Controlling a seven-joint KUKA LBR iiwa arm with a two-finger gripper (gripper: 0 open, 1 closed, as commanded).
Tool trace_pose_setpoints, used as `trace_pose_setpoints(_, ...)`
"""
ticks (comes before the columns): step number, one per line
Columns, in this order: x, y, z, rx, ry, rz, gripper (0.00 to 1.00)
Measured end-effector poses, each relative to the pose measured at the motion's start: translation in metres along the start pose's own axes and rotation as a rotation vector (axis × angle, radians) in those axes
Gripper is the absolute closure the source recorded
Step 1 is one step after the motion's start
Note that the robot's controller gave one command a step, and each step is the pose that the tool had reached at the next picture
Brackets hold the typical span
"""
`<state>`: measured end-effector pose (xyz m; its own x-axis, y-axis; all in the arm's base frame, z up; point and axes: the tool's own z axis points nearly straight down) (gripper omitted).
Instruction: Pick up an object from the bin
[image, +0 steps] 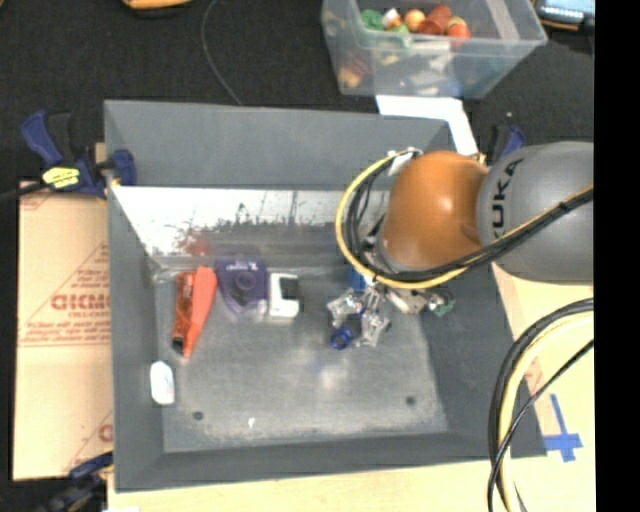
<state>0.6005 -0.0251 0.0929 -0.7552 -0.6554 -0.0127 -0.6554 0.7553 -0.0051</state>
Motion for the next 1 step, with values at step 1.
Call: trace_pose_setpoints(1, -0.0004, -0.0005, -0.0277, 0.001, -0.001, 0.001, 1.0)
